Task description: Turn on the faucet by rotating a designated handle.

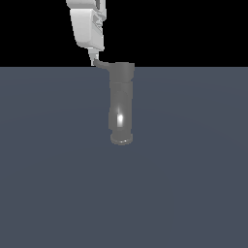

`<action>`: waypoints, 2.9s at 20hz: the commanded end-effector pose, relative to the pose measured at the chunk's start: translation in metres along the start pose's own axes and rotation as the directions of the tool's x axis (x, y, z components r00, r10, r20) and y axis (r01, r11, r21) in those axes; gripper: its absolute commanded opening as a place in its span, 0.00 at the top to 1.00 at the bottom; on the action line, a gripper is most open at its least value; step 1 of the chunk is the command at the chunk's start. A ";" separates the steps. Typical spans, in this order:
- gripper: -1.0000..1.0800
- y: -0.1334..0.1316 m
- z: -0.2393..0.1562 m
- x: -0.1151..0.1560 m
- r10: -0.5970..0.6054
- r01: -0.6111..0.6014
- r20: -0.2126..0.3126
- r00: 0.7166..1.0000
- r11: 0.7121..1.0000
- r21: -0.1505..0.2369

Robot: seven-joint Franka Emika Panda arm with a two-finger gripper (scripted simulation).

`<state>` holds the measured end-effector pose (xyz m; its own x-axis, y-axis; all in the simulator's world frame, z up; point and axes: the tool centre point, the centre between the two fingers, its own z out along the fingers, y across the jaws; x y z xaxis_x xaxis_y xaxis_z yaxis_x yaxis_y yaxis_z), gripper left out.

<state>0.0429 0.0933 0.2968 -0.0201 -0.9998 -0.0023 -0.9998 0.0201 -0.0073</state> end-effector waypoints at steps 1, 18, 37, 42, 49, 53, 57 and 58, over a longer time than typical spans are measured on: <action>1.00 0.010 0.000 0.000 0.002 -0.002 -0.002 1.000 1.000 -0.007; 1.00 0.044 0.000 0.019 0.001 -0.001 -0.003 1.000 1.000 -0.004; 1.00 0.079 -0.001 0.064 -0.009 0.009 -0.001 1.000 1.000 -0.007; 1.00 0.087 -0.001 0.097 0.003 -0.003 -0.002 1.000 1.000 -0.007; 1.00 0.077 -0.001 0.084 -0.043 0.043 0.001 0.999 0.999 -0.008; 1.00 0.070 -0.001 0.105 -0.029 0.029 0.000 1.000 1.000 -0.007; 1.00 0.063 -0.001 0.124 -0.017 0.017 -0.001 1.000 1.000 -0.007; 1.00 0.061 -0.001 0.129 -0.014 0.014 -0.001 1.000 1.000 -0.007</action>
<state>-0.0289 0.0206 0.2968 0.0794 -0.9968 -0.0097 -0.9968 -0.0796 0.0126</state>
